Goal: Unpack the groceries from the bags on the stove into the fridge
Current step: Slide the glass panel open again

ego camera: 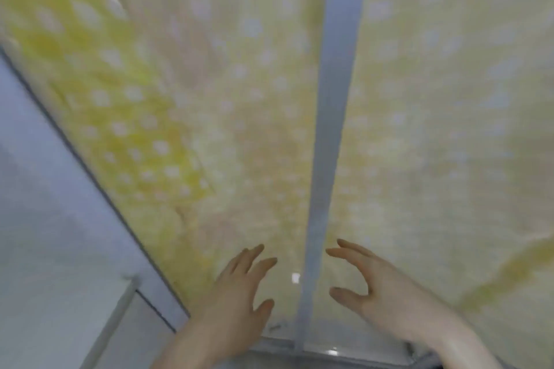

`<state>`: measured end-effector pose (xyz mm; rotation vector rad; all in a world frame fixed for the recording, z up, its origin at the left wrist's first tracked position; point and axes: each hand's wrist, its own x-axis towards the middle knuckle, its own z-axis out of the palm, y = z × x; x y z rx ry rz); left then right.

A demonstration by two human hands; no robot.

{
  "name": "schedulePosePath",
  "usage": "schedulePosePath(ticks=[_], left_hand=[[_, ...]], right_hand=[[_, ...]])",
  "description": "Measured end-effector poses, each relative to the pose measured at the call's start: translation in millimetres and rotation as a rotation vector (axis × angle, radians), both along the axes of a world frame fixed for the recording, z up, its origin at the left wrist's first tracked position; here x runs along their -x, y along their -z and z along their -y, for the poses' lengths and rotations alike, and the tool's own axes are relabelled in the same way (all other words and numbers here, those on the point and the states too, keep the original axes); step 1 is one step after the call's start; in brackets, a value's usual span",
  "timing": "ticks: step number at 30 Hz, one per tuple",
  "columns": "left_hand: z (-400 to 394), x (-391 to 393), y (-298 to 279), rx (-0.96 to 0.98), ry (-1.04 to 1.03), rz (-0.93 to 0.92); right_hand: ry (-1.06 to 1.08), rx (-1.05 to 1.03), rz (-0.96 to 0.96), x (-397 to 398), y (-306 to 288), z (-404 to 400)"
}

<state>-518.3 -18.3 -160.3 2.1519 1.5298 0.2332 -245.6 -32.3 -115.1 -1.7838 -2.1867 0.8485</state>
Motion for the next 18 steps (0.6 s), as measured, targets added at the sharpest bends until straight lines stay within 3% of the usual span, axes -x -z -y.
schedulePosePath(ticks=[10, 18], left_hand=[[147.5, 212.3, 4.3, -0.070, -0.594, -0.049], [256.0, 258.3, 18.3, -0.049, -1.165, -0.042]], right_hand=[[-0.638, 0.080, -0.003, 251.1, 2.8, -16.4], [-1.106, 0.048, -0.036, 384.4, 23.5, -22.8]])
